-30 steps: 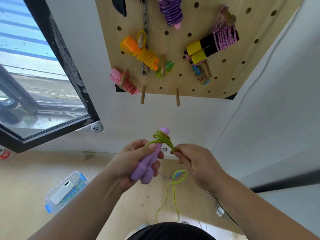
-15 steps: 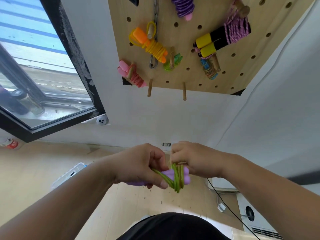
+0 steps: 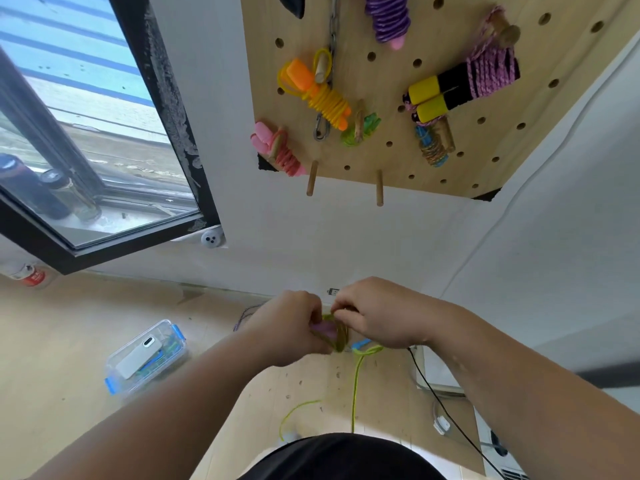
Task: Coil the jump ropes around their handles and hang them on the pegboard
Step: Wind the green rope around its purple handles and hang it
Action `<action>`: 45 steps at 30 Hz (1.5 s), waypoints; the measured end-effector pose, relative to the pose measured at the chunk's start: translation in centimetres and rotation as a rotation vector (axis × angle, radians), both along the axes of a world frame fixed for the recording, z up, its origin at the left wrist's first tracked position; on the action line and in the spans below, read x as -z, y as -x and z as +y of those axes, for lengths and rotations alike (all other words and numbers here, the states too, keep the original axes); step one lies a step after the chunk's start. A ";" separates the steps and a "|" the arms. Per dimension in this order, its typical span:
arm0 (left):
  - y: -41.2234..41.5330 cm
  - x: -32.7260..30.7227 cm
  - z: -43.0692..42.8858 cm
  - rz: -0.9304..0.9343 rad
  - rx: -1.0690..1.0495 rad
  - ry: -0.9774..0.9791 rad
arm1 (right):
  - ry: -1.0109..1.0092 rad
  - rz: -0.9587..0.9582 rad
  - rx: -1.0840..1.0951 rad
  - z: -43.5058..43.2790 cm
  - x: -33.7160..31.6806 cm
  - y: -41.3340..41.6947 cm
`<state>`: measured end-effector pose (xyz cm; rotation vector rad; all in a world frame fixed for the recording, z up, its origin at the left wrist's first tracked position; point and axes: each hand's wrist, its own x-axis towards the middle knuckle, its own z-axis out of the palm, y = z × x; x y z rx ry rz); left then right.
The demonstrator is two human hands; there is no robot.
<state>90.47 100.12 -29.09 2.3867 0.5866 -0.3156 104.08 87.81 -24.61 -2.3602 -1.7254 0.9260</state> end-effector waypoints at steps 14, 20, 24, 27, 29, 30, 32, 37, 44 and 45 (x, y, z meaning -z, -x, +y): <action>-0.7 -1.3 -0.4 -0.250 -0.574 0.918 | -0.594 0.208 0.516 -4.7 0.6 1.4; 0.1 -3.0 -0.9 -0.181 -0.439 1.193 | -0.688 0.302 0.525 -5.4 -1.8 1.2; -0.9 -3.5 -0.9 -0.235 -0.528 1.119 | -0.728 0.311 0.546 -5.3 -1.7 1.6; -1.5 -3.9 -1.2 -0.254 -0.604 1.141 | -0.745 0.330 0.548 -5.4 -1.6 1.5; -1.4 -4.0 -1.1 -0.304 -0.657 1.223 | -0.737 0.330 0.557 -5.8 -1.6 1.2; -1.3 -4.1 -0.8 -0.333 -0.683 1.274 | -0.716 0.334 0.562 -6.1 -1.5 0.9; -1.1 -4.3 -0.4 -0.374 -0.690 1.364 | -0.663 0.388 0.562 -6.8 -1.0 0.5; -1.3 -4.3 -1.6 -0.385 -0.545 1.562 | -0.660 0.552 0.557 -7.2 0.5 0.5; -0.7 -3.9 -0.7 -0.306 -0.103 1.577 | -0.562 0.639 0.366 -7.0 -0.2 -1.9; -0.6 -4.2 -0.5 -0.260 -0.045 1.537 | -0.497 0.643 0.308 -6.9 -0.4 -2.2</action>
